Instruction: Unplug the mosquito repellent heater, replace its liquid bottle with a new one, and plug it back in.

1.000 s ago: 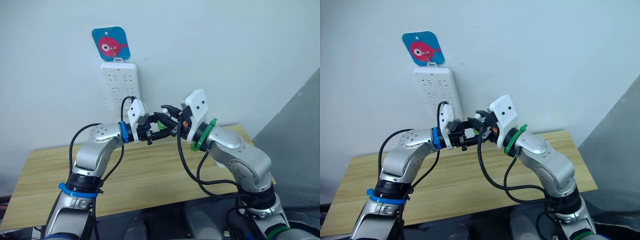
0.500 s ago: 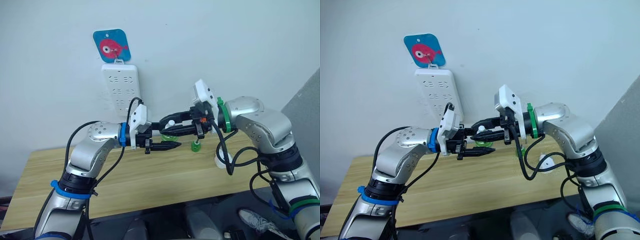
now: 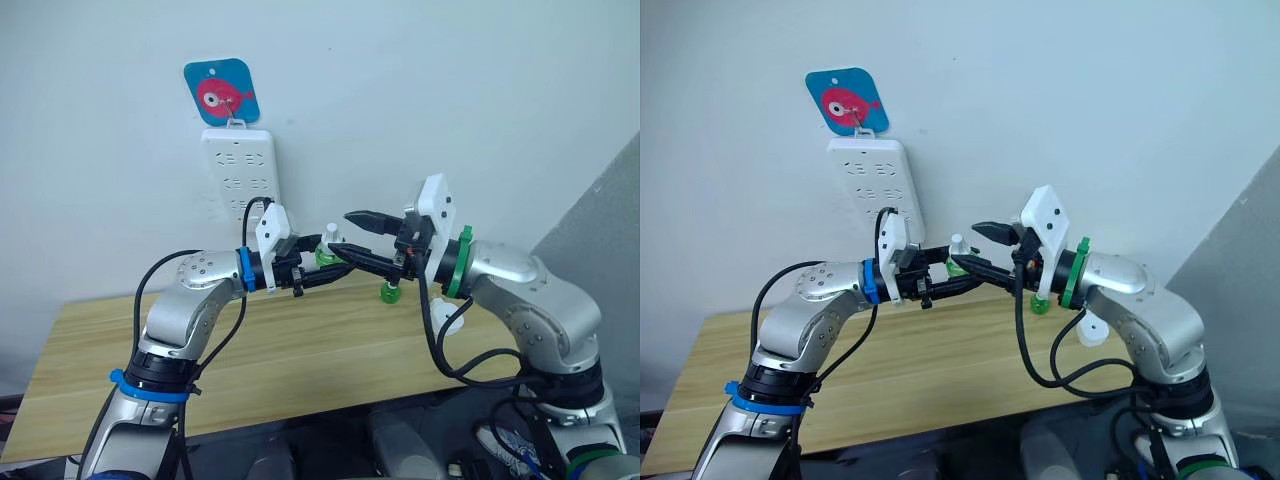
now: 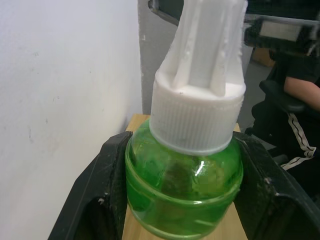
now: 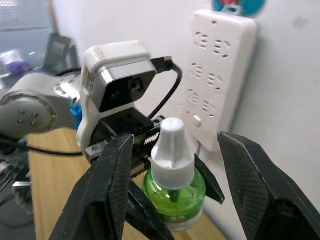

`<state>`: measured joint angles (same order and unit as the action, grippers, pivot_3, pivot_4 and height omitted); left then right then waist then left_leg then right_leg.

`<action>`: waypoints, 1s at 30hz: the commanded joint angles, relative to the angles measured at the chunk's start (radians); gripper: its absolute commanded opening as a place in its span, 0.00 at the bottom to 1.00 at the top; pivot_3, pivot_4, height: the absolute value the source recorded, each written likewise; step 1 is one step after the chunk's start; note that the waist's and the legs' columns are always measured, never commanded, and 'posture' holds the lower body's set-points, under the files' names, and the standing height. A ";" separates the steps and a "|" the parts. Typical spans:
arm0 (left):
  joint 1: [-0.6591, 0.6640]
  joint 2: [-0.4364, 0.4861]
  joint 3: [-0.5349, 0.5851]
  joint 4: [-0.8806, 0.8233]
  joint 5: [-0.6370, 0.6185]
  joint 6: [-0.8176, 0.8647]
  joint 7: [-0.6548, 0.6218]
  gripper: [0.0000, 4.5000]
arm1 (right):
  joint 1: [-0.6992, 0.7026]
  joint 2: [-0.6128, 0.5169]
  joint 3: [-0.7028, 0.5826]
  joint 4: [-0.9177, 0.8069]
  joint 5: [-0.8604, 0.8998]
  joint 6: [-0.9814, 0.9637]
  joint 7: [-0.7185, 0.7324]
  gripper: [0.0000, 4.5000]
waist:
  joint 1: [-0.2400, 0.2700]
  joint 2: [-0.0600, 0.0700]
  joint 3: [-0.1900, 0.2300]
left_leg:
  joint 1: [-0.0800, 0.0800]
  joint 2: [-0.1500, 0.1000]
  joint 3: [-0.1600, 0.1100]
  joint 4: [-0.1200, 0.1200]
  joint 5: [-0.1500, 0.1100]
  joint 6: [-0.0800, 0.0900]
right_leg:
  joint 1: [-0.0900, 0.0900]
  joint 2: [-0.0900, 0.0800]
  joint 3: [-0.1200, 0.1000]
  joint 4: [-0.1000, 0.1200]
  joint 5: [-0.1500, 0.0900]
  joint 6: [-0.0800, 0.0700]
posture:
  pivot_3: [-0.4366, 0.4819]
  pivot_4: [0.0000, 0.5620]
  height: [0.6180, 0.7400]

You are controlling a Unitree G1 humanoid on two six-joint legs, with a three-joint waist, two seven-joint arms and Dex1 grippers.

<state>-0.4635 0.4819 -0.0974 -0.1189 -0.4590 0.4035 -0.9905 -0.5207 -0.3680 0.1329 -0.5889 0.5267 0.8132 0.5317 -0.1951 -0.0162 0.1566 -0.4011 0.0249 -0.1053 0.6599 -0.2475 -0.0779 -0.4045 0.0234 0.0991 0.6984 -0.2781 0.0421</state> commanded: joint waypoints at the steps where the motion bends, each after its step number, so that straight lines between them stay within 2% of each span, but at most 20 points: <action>1: -0.014 -0.011 0.012 -0.017 0.001 -0.021 0.012 0.53 | 0.001 0.071 0.041 -0.031 -0.050 -0.016 -0.112 0.62 | -0.001 0.000 0.000 | 0.000 0.000 0.000 0.000 0.000 0.000 | 0.000 0.000 0.000 0.000 0.000 0.000 | 0.27 0.18 0.97; 6: -0.024 -0.029 0.015 -0.013 0.006 -0.022 0.033 0.53 | 0.015 0.176 0.098 0.015 -0.158 -0.055 -0.247 0.62 | 0.000 0.000 0.000 | 0.000 0.001 0.000 0.000 0.000 0.000 | 0.000 0.001 0.000 0.000 0.000 0.000 | 0.26 0.17 0.97; 9: -0.019 -0.030 0.018 -0.018 0.008 -0.024 0.040 0.53 | 0.027 0.217 0.101 0.017 -0.168 -0.056 -0.273 0.62 | 0.001 0.000 0.000 | 0.000 0.000 0.000 0.000 0.000 0.000 | 0.000 0.000 0.000 -0.001 0.000 0.000 | 0.26 0.16 0.97; 12: -0.018 -0.026 0.018 -0.018 0.008 -0.023 0.040 0.53 | 0.028 0.231 0.089 0.012 -0.140 -0.058 -0.249 0.49 | 0.000 0.000 0.000 | 0.000 0.000 -0.001 0.000 0.000 0.000 | 0.000 0.000 0.000 -0.001 0.000 0.000 | 0.26 0.16 0.97; 15: -0.020 -0.020 0.019 -0.016 0.005 -0.018 0.034 0.53 | 0.015 0.215 0.069 0.017 -0.101 -0.057 -0.194 0.26 | -0.001 0.000 0.000 | 0.000 0.000 -0.001 -0.001 0.000 0.000 | 0.000 0.001 0.000 -0.001 0.000 0.000 | 0.26 0.16 0.97; 16: -0.021 -0.017 0.018 -0.018 0.002 -0.015 0.028 0.53 | 0.008 0.207 0.062 0.022 -0.083 -0.055 -0.167 0.22 | 0.000 0.000 0.000 | 0.000 0.000 -0.001 0.000 0.000 0.000 | 0.000 0.001 0.000 -0.001 0.000 0.000 | 0.26 0.16 0.97; 21: -0.027 0.001 0.019 -0.032 -0.022 0.012 -0.006 0.53 | -0.070 0.098 0.050 0.084 0.050 -0.027 0.083 0.22 | -0.001 0.000 0.000 | 0.000 0.000 0.000 0.000 0.000 0.000 | 0.000 0.000 -0.001 -0.001 0.000 0.000 | 0.26 0.17 0.97; 24: -0.025 0.023 0.013 -0.044 -0.035 0.024 -0.044 0.53 | -0.145 -0.022 0.064 0.167 0.113 -0.024 0.321 0.22 | -0.001 0.000 0.000 | 0.000 0.000 0.000 -0.001 0.000 0.000 | 0.000 0.001 -0.001 -0.001 0.000 0.000 | 0.27 0.18 0.97; 27: -0.020 0.049 -0.001 -0.060 -0.043 0.031 -0.087 0.53 | -0.243 -0.112 0.106 0.274 0.114 -0.052 0.536 0.22 | -0.001 0.000 0.000 | 0.000 0.000 0.000 -0.001 0.000 0.000 | 0.000 0.001 -0.001 -0.001 0.000 0.000 | 0.28 0.17 0.97; 30: -0.015 0.051 -0.003 -0.078 -0.051 0.037 -0.092 0.53 | -0.323 -0.149 0.152 0.357 0.101 -0.048 0.659 0.22 | -0.001 0.000 0.000 | 0.001 0.000 0.000 -0.001 0.000 0.000 | 0.000 0.001 -0.001 -0.001 -0.001 -0.001 | 0.28 0.17 0.97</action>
<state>-0.4672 0.5211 -0.1443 -0.1903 -0.5027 0.4411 -1.1038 -0.8229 -0.5093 0.2497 -0.2255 0.5935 0.7649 1.0835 -0.1964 -0.0160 0.1565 -0.4004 0.0253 -0.1056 0.6584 -0.2476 -0.0778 -0.4042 0.0244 0.0982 0.6974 -0.2789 0.0409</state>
